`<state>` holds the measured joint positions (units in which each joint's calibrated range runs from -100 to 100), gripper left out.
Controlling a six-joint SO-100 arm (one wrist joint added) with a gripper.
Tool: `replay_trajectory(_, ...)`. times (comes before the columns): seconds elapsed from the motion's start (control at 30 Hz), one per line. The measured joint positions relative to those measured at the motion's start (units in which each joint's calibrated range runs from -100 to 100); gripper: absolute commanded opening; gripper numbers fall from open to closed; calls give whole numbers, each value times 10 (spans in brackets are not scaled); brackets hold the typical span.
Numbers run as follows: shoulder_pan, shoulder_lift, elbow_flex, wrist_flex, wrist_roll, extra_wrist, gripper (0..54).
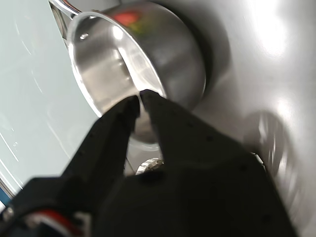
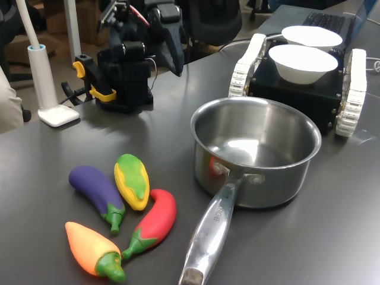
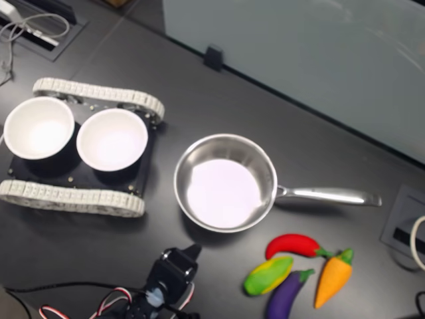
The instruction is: Pick up the brinjal and place them in the pan
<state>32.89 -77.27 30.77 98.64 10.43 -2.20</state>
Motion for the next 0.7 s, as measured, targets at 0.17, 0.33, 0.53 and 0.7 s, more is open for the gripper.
replay_trajectory(0.17,37,23,-51,4,2,0,0)
replay_trajectory(0.33,76,49,-104,5,6,0,0)
replay_trajectory(0.53,130,92,-163,5,7,0,0)
replay_trajectory(0.7,166,130,-200,5,7,0,0)
